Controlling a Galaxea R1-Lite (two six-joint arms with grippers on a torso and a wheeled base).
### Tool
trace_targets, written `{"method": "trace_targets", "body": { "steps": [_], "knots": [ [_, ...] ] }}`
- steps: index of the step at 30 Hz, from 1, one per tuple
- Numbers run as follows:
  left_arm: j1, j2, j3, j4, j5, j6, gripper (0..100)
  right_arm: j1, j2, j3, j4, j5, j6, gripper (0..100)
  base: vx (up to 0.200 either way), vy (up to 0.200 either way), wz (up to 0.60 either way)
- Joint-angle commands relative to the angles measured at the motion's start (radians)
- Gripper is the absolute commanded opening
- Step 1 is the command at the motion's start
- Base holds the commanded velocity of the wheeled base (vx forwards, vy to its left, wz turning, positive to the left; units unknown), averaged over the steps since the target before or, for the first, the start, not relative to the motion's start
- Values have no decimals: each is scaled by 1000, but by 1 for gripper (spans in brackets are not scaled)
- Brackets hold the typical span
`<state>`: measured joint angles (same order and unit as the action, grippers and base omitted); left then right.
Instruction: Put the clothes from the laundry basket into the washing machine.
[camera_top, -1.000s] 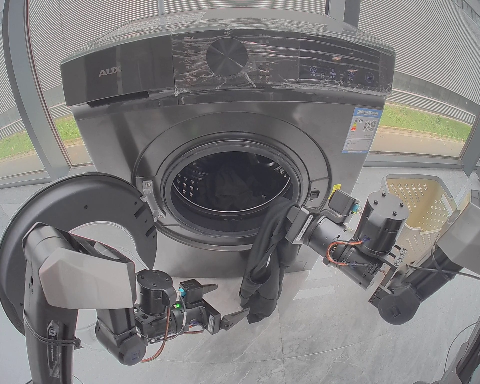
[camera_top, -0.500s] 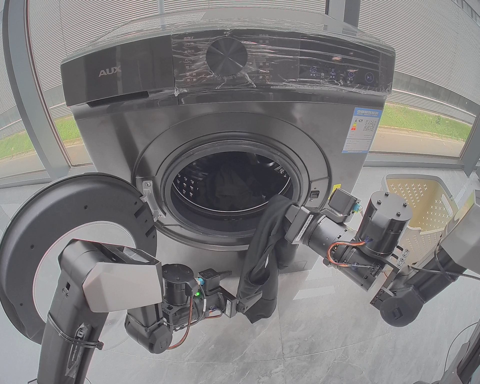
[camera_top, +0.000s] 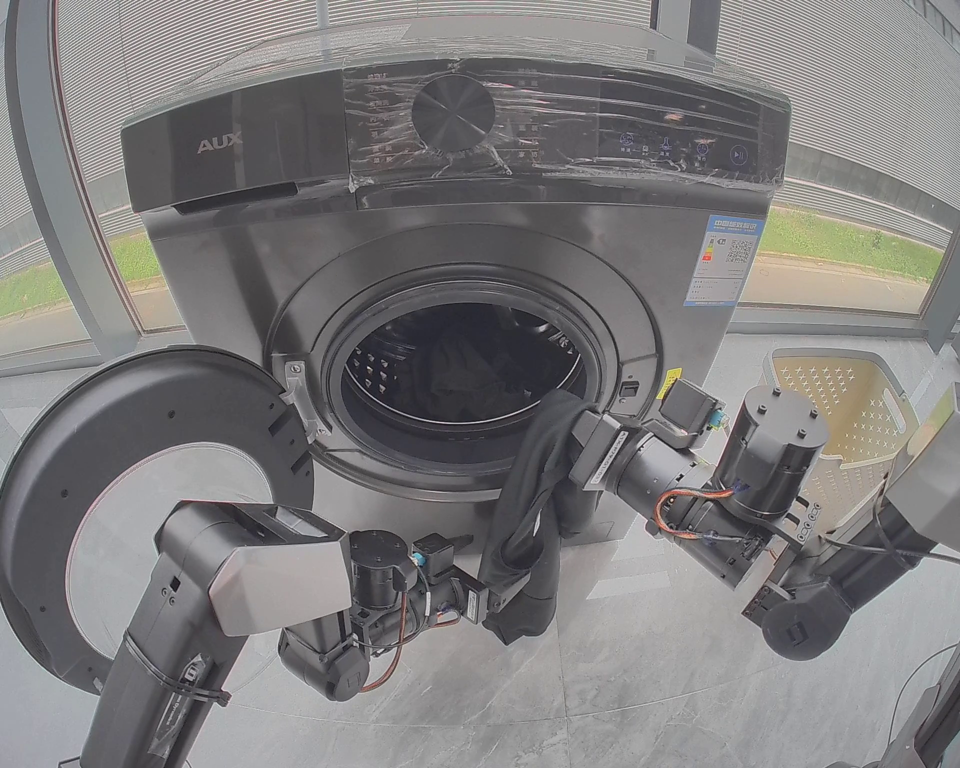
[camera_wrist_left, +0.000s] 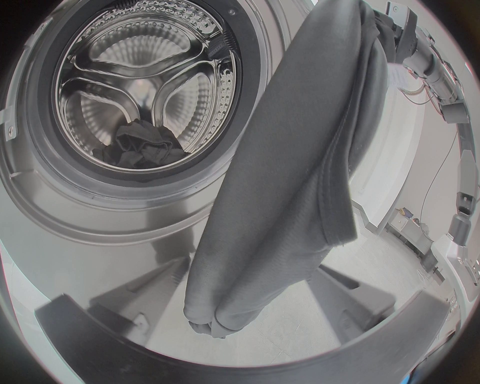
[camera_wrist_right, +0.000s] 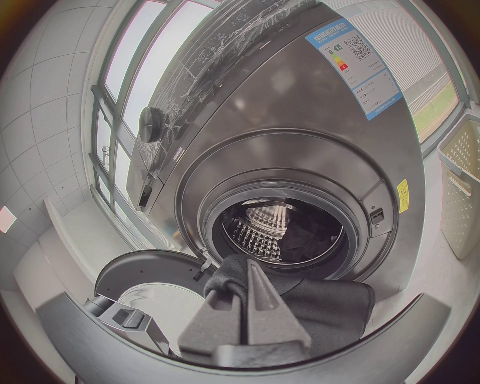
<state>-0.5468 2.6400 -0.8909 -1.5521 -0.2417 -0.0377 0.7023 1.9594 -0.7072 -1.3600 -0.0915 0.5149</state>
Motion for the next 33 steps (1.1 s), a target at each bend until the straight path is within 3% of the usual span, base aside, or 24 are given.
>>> {"method": "trace_targets", "body": {
  "steps": [1, 15, 19, 23, 29, 33],
  "knots": [
    [-5, 18, -10, 0, -1, -4, 0, 2, -8, 2, 1, -1, -1, 0, 0, 0, 0],
    [-8, -57, 26, -5, -2, -2, 0, -9, -11, 32, -2, -4, 11, 0, 0, 0, 0],
    [1, -146, 102, -5, -4, -4, 0, -18, -37, 64, -4, -4, 31, 0, 0, 0, 0],
    [10, -313, 296, -5, -16, -7, 0, -46, -103, 132, -1, 7, 63, 0, 0, 0, 0],
    [48, -511, 500, -5, -16, -5, 0, -52, -152, 247, -5, 9, 63, 0, 0, 0, 0],
    [76, -661, 564, -3, -18, -14, 0, -60, -154, 311, -36, 7, 56, 0, 0, 0, 0]
  ]
}}
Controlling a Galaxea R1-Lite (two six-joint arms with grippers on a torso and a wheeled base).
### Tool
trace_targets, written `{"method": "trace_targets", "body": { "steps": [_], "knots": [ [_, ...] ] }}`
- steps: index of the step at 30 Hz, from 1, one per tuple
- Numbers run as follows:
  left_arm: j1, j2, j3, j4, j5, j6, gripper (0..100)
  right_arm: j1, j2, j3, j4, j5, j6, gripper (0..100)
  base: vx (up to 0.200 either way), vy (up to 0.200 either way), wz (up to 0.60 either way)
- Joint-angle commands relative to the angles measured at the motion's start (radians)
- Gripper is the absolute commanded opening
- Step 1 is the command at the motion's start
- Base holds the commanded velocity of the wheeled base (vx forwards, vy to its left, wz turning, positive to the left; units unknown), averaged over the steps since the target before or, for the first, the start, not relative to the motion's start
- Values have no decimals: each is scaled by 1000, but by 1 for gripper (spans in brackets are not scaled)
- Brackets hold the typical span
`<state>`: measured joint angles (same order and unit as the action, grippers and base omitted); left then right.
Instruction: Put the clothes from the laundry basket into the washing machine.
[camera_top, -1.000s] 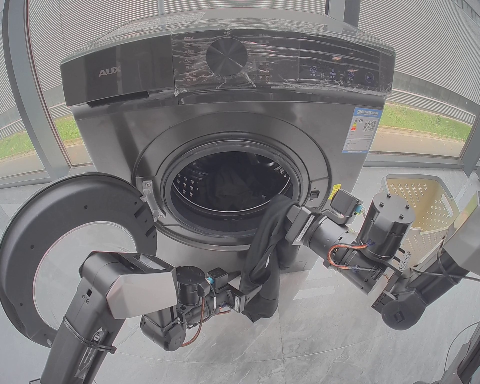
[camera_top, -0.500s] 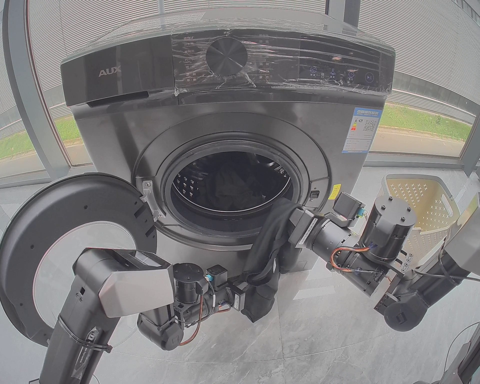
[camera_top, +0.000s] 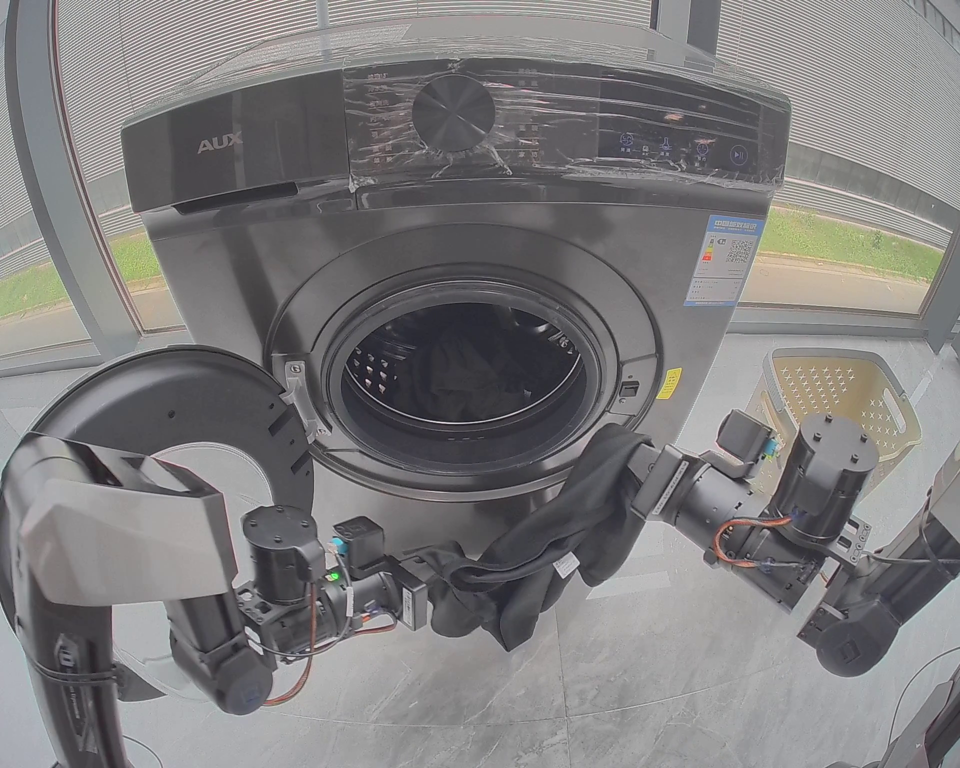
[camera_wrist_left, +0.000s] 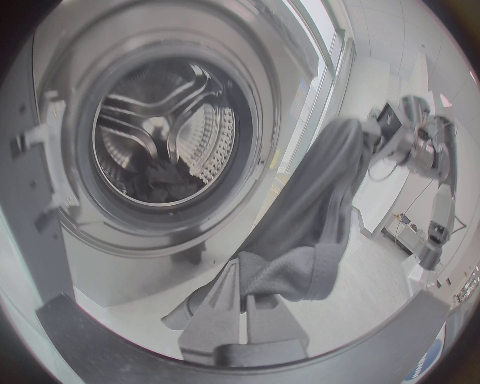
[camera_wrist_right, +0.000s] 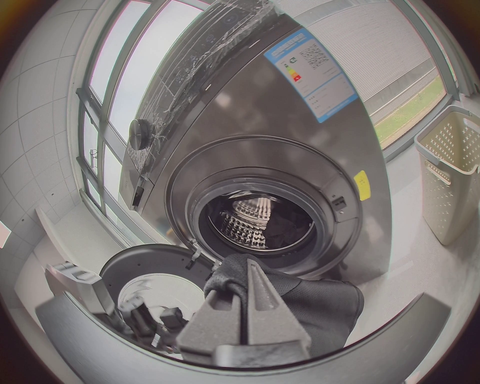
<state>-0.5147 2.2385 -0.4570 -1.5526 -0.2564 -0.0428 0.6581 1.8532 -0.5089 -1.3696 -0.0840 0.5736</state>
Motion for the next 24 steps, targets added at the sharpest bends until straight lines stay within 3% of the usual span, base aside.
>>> {"method": "trace_targets", "body": {
  "steps": [1, 5, 6, 8, 18, 24],
  "knots": [
    [48, -295, 149, -3, -3, -20, 0, -26, -48, 119, -26, 0, -9, 0, 0, 0, 0],
    [50, -410, 205, -1, -17, -77, 0, -41, -49, 173, -28, 12, -55, 0, 0, 0, 0],
    [50, -410, 205, -1, -17, -77, 0, -41, -49, 173, -28, 12, -55, 0, 0, 0, 0],
    [61, -451, 218, -1, -23, -112, 0, -46, -42, 213, -29, 46, -78, 0, 0, 0, 0],
    [93, -441, 132, -1, -14, -117, 0, -124, 29, 217, -39, 87, -152, 0, 0, 0, 0],
    [110, -456, 110, -1, -12, -121, 0, -138, 75, 254, -163, 102, -186, 0, 0, 0, 0]
  ]
}}
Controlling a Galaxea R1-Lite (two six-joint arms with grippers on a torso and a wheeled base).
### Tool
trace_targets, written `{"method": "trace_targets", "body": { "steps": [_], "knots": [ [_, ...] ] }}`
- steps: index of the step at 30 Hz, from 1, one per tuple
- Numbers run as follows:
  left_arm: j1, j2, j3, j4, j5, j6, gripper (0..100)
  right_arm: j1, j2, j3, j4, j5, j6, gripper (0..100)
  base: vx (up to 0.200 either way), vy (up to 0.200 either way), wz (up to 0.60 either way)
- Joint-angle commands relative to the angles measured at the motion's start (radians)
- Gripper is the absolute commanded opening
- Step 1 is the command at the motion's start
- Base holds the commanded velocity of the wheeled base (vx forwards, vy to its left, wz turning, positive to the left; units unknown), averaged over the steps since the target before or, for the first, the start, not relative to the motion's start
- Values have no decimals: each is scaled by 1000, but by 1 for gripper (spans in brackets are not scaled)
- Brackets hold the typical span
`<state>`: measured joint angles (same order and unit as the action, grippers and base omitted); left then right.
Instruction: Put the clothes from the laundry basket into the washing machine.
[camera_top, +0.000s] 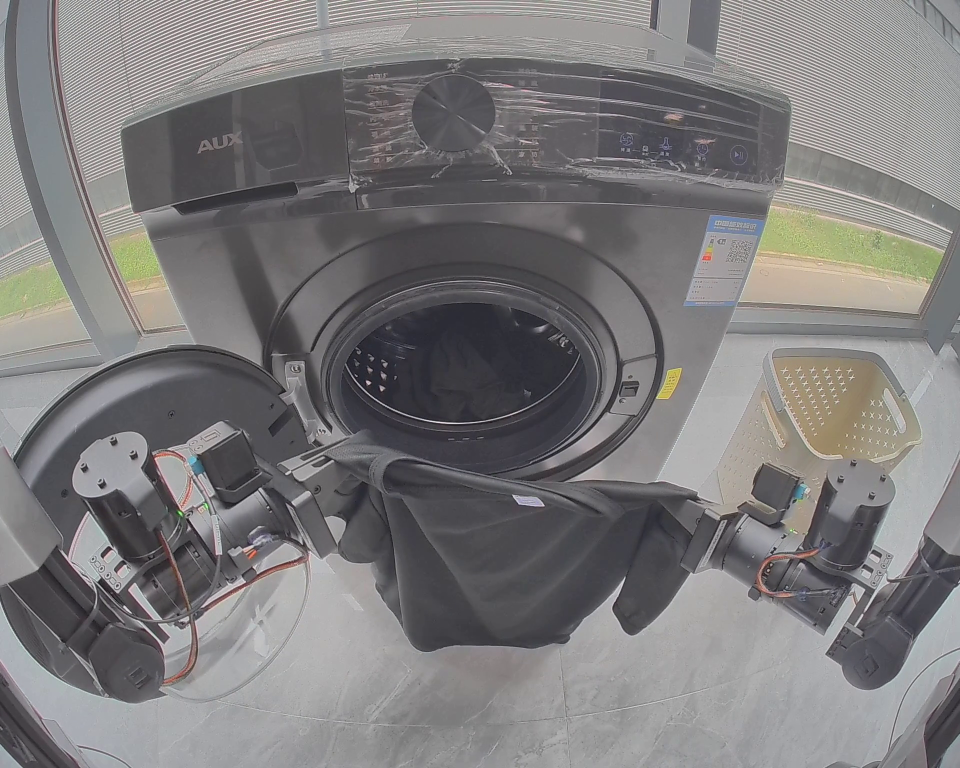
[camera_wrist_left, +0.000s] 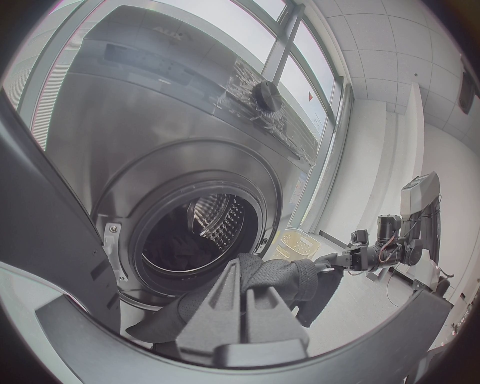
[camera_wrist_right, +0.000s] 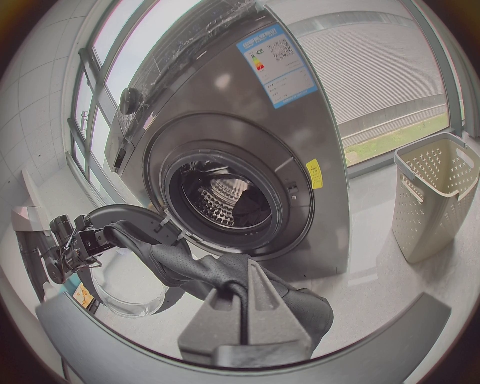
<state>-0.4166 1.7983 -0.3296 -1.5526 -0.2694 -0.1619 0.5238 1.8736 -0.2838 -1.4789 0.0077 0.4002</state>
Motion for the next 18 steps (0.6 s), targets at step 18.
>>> {"method": "trace_targets", "body": {
  "steps": [18],
  "knots": [
    [24, -19, -20, -3, -1, 4, 0, -11, -2, -69, -73, 31, -38, 0, 0, 0, 0]
  ]
}}
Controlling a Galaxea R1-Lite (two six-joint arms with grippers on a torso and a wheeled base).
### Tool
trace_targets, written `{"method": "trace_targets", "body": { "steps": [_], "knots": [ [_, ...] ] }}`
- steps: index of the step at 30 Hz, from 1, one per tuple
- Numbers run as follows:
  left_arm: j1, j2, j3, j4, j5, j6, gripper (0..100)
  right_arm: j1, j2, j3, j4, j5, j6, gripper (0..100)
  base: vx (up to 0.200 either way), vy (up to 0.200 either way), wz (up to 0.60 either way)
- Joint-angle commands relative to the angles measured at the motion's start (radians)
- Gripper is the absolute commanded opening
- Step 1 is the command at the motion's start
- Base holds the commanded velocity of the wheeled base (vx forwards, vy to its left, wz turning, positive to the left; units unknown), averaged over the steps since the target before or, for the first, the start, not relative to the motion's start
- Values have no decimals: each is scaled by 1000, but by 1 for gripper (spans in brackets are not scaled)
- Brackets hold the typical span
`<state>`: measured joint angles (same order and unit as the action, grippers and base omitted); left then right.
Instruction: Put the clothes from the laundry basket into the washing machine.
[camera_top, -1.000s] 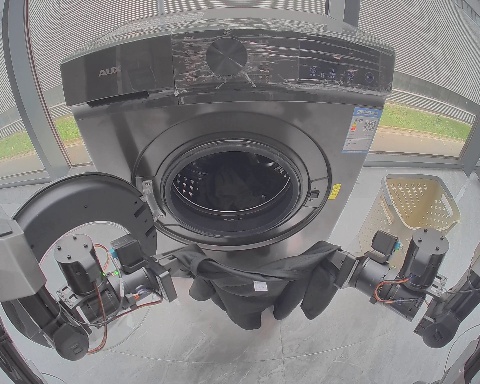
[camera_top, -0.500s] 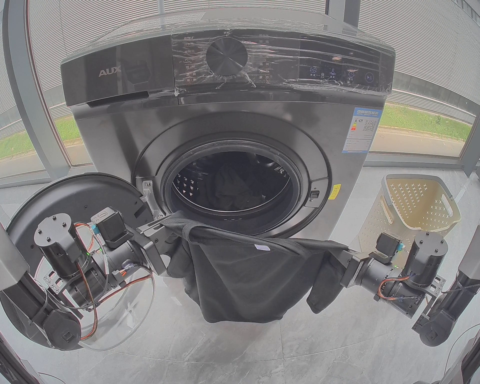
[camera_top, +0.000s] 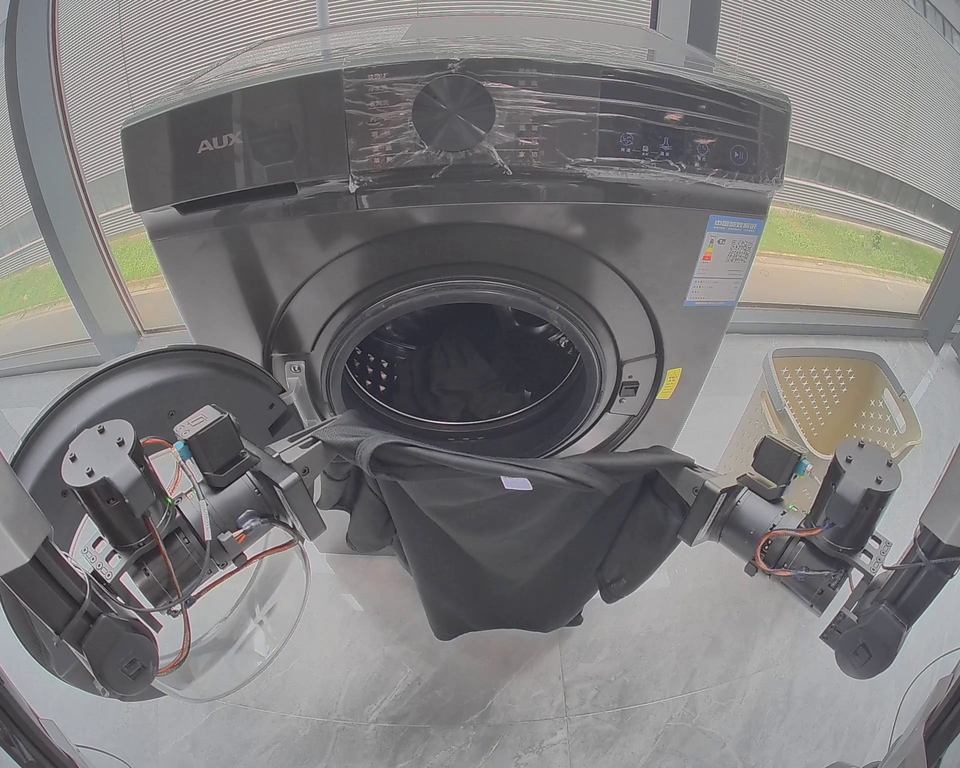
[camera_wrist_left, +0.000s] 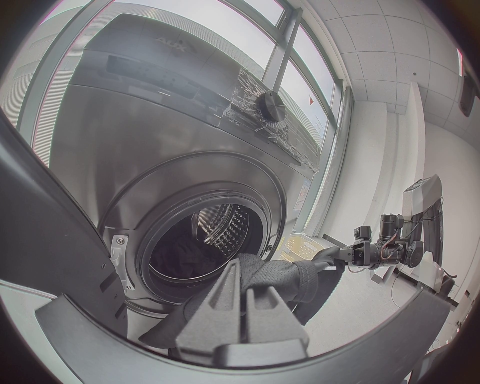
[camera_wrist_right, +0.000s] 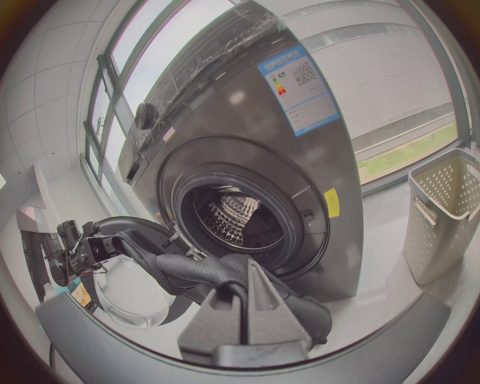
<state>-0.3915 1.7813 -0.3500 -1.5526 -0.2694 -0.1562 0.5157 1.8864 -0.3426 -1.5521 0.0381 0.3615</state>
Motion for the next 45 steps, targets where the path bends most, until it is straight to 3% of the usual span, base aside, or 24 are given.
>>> {"method": "trace_targets", "body": {
  "steps": [1, 18, 19, 24, 25, 28, 31, 40, 43, 45],
  "knots": [
    [-1, -2, -1, -1, -1, -2, 0, -3, -13, -10, 0, 0, 1, 0, 0, 0, 0],
    [-4, -6, 9, -3, -10, -2, 0, 32, -13, -1, 0, -4, -1, 0, 0, 0, 0],
    [-7, -6, 14, -3, -10, -2, 100, 35, -13, -1, 0, -6, 1, 0, 0, 0, 0],
    [-12, -3, 39, -1, -19, -5, 100, 69, -13, -4, 0, -15, 1, 0, 0, 0, 0],
    [-13, 12, 109, 0, -67, -5, 100, 113, -13, -15, 0, -23, 1, 0, 0, 0, 0],
    [-24, 67, 131, -1, -125, 1, 100, 198, -10, -44, 1, -55, 7, 0, 0, 0, 0],
    [-41, 121, 134, -1, -128, 7, 100, 250, 19, -92, 1, -87, 4, 0, 0, 0, 0],
    [-127, 216, 157, -4, -128, 10, 100, 293, 48, -148, 1, -84, 28, 0, 0, 0, 0],
    [-130, 276, 141, -4, -129, 26, 100, 296, 46, -159, 1, -80, 47, 0, 0, 0, 0],
    [-129, 328, 103, -4, -128, 64, 100, 303, 42, -162, 1, -80, 47, 0, 0, 0, 0]
  ]
}}
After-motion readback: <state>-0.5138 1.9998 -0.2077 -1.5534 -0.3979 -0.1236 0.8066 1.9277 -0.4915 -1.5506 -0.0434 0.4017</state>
